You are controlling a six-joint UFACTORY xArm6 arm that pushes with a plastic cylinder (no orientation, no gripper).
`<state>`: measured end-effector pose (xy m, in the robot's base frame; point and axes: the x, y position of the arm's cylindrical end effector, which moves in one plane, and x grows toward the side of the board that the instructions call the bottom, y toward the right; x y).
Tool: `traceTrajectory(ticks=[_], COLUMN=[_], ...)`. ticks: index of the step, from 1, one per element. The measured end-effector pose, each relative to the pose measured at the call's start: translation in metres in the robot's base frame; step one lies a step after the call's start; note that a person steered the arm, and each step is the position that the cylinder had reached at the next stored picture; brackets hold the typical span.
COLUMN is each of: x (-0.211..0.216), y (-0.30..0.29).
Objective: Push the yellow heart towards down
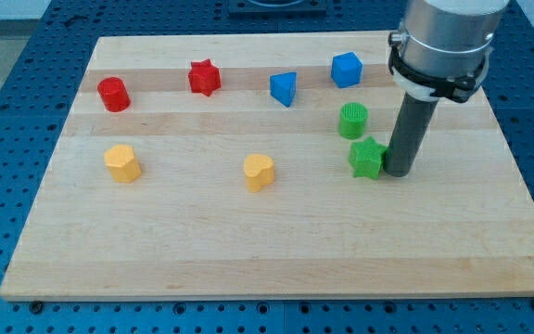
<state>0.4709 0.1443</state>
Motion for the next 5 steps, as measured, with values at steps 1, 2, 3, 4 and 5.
traceTrajectory(ticks=[1, 2, 3, 4, 5], x=[-0.001, -0.002, -0.002, 0.011, 0.051], y=[-0.001, -0.017, -0.017, -0.017, -0.035])
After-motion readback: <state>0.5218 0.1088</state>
